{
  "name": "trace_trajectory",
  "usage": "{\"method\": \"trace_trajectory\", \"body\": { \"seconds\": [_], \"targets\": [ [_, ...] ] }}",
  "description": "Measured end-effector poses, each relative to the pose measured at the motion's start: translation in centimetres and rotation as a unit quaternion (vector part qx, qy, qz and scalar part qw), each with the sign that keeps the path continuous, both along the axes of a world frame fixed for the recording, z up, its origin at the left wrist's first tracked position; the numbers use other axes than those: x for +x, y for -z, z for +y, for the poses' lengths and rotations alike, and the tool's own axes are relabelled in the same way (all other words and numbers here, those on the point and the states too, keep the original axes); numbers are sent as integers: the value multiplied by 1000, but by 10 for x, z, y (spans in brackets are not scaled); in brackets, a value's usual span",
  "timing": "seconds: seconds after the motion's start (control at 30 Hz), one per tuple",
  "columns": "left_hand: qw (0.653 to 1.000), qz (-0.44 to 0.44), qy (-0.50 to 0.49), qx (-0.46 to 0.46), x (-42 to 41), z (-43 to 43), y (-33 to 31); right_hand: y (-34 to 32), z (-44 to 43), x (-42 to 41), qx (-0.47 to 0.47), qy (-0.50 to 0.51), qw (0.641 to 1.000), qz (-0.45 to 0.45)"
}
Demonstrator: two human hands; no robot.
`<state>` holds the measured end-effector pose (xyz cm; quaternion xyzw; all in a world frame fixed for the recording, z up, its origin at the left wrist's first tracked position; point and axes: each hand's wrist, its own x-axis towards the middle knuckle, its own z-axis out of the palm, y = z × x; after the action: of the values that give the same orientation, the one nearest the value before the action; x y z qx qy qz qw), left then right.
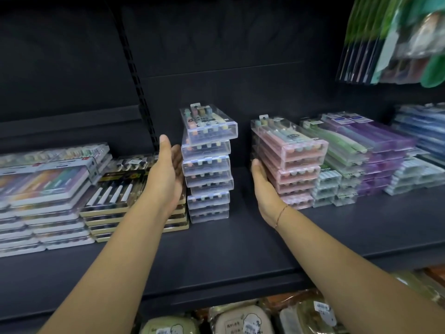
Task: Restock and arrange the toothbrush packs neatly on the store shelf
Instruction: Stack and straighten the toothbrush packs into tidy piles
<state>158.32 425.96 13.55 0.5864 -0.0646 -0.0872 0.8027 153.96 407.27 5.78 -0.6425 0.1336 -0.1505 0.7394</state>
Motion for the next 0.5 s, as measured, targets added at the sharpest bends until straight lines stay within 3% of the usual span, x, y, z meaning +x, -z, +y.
{"method": "trace_trajectory", "body": {
  "seconds": [0.5],
  "targets": [
    [1000, 18, 11, 22, -1, 0, -7, 3, -22, -1, -4, 22, 1000, -19]
  ]
}}
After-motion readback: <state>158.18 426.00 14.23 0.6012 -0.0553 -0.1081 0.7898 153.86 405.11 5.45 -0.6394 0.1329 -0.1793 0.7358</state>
